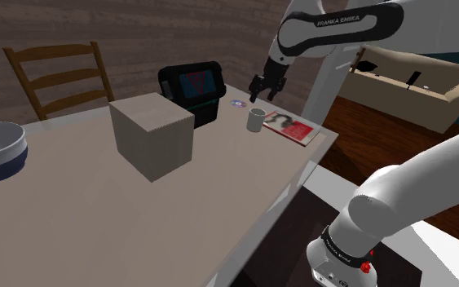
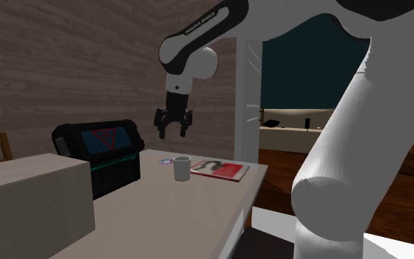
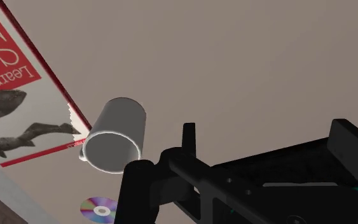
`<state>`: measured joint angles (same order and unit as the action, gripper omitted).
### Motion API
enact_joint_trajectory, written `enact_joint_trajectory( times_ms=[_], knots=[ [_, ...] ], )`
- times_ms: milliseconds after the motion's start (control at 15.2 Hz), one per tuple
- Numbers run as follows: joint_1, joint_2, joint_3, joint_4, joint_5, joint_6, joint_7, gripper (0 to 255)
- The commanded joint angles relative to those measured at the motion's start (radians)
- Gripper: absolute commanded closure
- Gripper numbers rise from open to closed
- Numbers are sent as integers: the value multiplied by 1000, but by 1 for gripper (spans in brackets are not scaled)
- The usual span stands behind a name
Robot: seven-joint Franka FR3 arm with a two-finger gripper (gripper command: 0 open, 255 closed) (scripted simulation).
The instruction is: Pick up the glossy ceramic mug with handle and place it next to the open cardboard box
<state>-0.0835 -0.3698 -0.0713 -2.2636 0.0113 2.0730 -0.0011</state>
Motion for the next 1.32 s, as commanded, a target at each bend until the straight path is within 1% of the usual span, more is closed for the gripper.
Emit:
enact_joint_trajectory(
  times_ms=[0,528,990,1056,1254],
  knots=[
    [-11,66,-16,12,-10,51,-19,0],
    [-46,331,-63,136,-32,181,-74,0],
    [-83,574,-94,305,-30,249,-120,0],
    [-87,595,-96,322,-29,252,-123,0],
    [-90,621,-95,316,-24,285,-127,0]
  ],
)
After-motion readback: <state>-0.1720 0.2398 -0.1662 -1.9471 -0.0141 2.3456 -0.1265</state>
